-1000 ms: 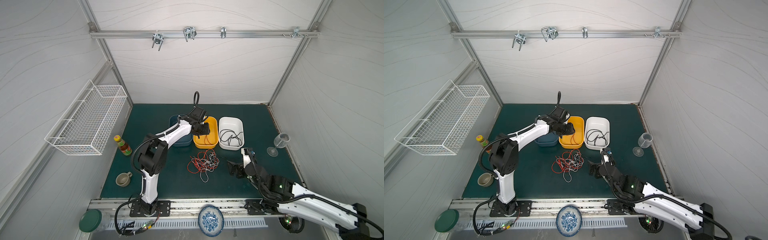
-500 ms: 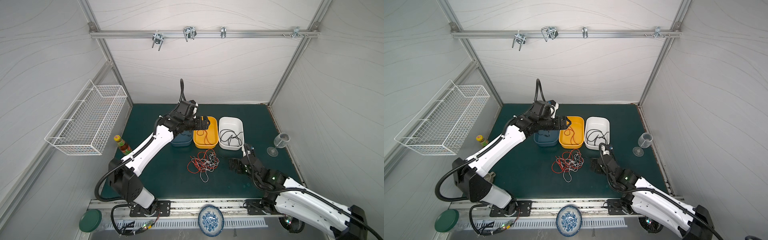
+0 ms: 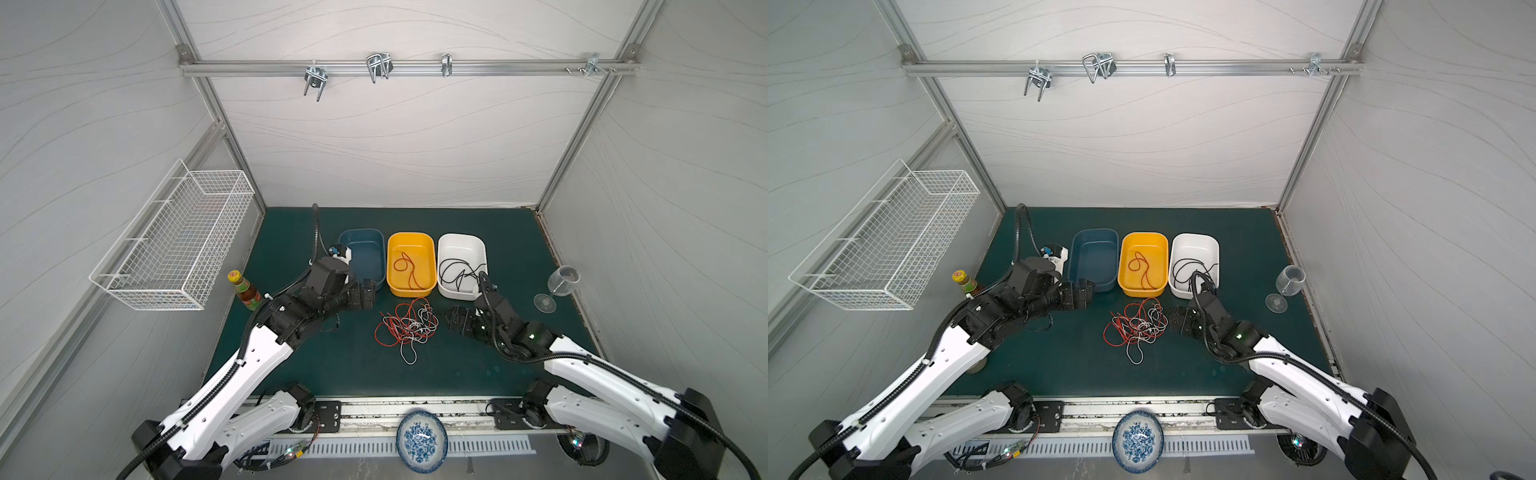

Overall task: Untangle and sort cables by color
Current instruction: Pick up the cable.

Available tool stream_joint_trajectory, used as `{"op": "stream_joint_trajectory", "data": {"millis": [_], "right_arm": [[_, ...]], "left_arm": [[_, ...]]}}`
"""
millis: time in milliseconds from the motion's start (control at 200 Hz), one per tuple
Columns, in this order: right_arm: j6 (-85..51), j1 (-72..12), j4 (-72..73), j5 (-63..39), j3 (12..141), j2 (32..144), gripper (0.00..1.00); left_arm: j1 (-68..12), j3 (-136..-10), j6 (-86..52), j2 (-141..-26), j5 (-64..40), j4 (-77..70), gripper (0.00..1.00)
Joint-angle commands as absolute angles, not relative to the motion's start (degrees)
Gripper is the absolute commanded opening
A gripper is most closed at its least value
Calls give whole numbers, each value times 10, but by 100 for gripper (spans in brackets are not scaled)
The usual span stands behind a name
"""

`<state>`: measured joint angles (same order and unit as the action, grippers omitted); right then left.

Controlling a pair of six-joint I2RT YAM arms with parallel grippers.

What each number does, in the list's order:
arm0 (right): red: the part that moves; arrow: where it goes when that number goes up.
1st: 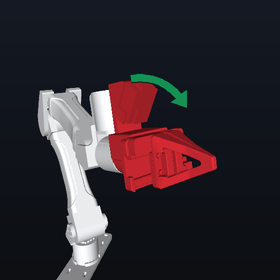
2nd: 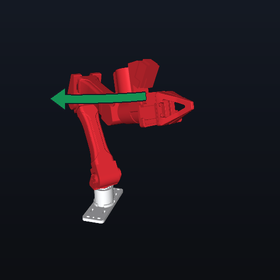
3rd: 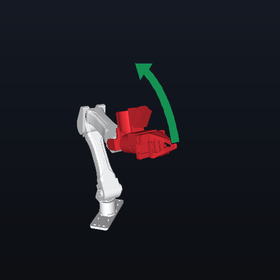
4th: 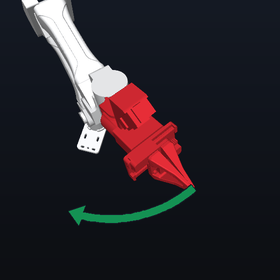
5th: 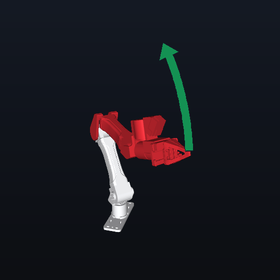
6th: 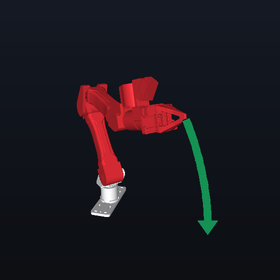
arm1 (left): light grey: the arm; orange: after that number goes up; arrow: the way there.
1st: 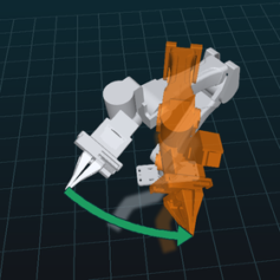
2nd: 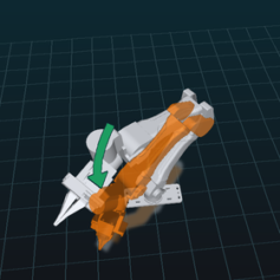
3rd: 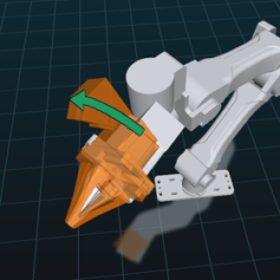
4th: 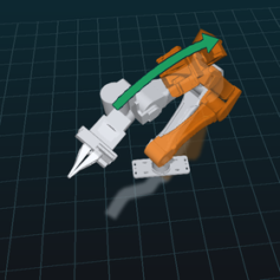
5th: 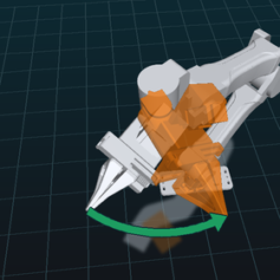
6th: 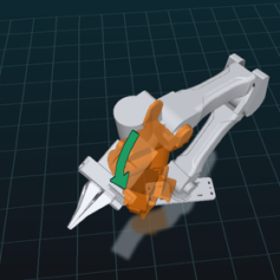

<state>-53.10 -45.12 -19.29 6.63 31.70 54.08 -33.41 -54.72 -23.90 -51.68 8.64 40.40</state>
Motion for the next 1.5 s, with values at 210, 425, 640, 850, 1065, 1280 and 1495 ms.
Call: {"op": "stream_joint_trajectory", "data": {"millis": [210,425,640,850,1065,1280,1495], "right_arm": [[-657,-408,-150,6,326,615,90],[-682,-399,-133,-4,334,670,87],[-691,-388,-93,-7,330,699,83],[-699,-362,-48,-15,323,727,73],[-688,-355,-33,-27,335,762,62],[-687,-353,-11,-33,333,781,48],[-672,-353,-8,-31,341,792,33]], "left_arm": [[-336,-492,-214,-480,142,355,100],[-342,-497,-215,-486,153,366,100],[-343,-492,-218,-479,152,363,100],[-345,-496,-217,-491,148,365,100],[-345,-495,-215,-493,150,365,100],[-345,-495,-215,-499,147,364,100],[-345,-495,-215,-504,144,364,100]]}}
